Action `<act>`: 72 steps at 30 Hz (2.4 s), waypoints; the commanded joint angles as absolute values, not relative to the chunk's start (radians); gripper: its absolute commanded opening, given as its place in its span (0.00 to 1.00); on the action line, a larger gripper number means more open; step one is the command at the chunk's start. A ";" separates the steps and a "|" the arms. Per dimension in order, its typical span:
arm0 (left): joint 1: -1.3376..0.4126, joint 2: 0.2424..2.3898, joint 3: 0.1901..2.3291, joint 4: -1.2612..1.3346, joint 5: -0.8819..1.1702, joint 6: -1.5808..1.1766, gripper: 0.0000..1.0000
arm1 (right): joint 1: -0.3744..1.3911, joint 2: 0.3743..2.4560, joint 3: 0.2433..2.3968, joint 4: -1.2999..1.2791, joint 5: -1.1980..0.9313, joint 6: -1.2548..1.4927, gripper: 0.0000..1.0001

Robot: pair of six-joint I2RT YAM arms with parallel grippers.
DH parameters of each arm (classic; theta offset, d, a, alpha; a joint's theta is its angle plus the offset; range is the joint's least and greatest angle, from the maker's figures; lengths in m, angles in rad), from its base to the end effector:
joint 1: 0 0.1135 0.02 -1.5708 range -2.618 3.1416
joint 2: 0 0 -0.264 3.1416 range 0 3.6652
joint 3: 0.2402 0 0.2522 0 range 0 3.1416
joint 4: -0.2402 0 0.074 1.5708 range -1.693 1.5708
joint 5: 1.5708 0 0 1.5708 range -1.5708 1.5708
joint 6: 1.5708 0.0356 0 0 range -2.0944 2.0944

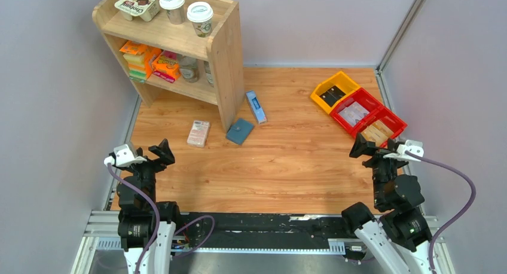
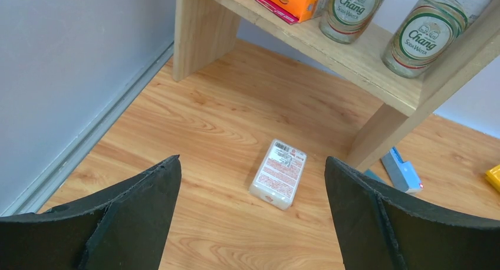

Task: Take the credit cards out of the card holder
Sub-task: Open the card holder at the center of the board.

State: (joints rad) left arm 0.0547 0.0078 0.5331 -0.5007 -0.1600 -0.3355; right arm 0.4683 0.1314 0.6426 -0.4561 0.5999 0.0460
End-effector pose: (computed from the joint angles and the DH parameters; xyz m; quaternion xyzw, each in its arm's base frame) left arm 0.0466 0.0082 0.2930 -0.1911 0.6718 -0.0446 0.7143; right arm 0.0499 0.0027 0.3260 0.0722 0.6871 -0.0199 0.7227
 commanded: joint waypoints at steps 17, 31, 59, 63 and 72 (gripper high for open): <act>0.057 0.074 0.592 -0.558 -0.071 -0.341 1.00 | 0.472 0.659 0.664 -0.280 0.054 0.507 1.00; 0.049 0.051 0.569 -0.574 -0.051 -0.368 1.00 | 0.618 1.431 0.730 0.216 -0.169 0.863 0.90; 0.029 0.118 0.583 -0.583 0.070 -0.446 1.00 | 0.698 2.059 1.031 0.394 -0.078 1.252 0.40; 0.029 0.175 0.600 -0.594 0.107 -0.465 1.00 | 0.696 2.085 1.014 0.469 -0.103 1.249 0.31; 0.005 0.461 0.696 -0.641 0.210 -0.494 1.00 | 0.669 2.028 0.925 0.522 -0.201 1.210 0.03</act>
State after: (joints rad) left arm 0.0280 0.3447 0.6243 -0.6262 0.1432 -0.4706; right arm 0.6773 2.0541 0.9771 0.5102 -0.1600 1.2518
